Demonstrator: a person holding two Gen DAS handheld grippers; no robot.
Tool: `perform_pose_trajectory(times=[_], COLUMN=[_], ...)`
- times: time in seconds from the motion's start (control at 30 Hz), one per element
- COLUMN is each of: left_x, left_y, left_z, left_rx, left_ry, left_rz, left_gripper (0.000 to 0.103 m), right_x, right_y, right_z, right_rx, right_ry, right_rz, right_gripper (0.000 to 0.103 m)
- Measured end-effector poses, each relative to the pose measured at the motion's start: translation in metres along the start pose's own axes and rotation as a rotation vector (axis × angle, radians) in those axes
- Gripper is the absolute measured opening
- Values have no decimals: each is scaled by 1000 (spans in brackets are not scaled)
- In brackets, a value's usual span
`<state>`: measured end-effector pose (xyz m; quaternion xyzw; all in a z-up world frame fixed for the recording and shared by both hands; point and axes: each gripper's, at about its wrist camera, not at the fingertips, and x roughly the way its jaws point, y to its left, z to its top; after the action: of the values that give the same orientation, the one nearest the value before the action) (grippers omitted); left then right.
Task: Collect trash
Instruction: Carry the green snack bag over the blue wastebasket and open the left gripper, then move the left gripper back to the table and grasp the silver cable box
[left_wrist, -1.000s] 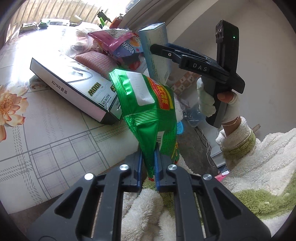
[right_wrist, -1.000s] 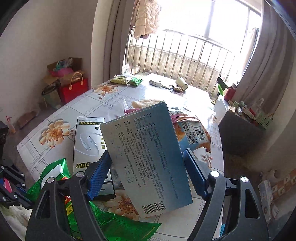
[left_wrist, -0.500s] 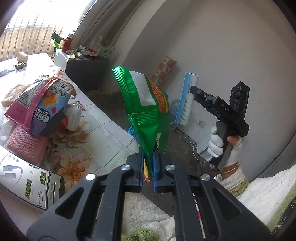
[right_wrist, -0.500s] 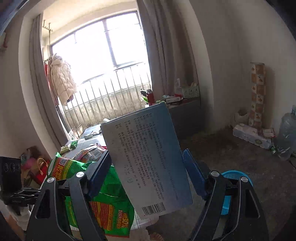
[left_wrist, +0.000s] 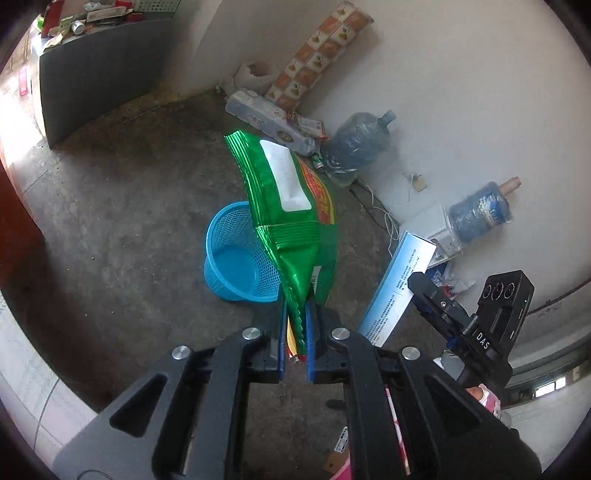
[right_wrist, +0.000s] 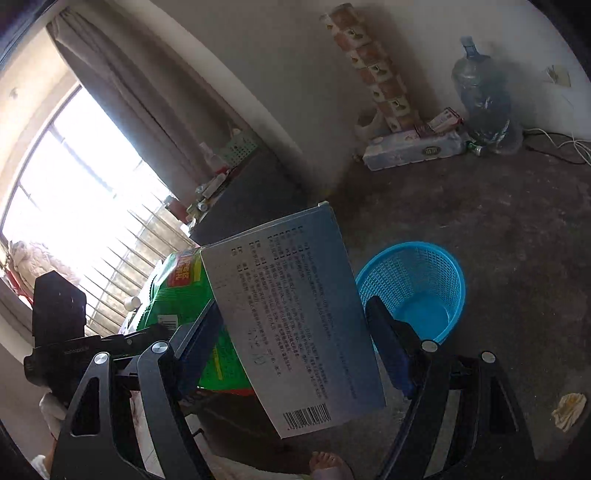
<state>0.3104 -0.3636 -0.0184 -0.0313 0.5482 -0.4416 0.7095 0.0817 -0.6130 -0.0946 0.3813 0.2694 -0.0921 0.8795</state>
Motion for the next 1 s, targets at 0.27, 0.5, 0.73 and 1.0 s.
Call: perform_pose_trajectory(times=[0.27, 0.5, 0.73, 1.0], left_x=[157, 222, 185, 52], left_y=[2, 12, 30, 7], left_z=[46, 60, 60, 51], left_rx=[15, 54, 2, 112], left_ry=[157, 173, 128, -103], left_rz=[153, 333, 309, 245], left_gripper=[7, 56, 60, 60], right_x=[120, 202, 201, 126], right_y=[-86, -131, -140, -90], right_z=[25, 31, 11, 10], right_rx=[138, 240, 274, 90], right_ry=[88, 156, 167, 77], right_rz=[-101, -150, -177, -196], right_gripper=[77, 84, 84, 84])
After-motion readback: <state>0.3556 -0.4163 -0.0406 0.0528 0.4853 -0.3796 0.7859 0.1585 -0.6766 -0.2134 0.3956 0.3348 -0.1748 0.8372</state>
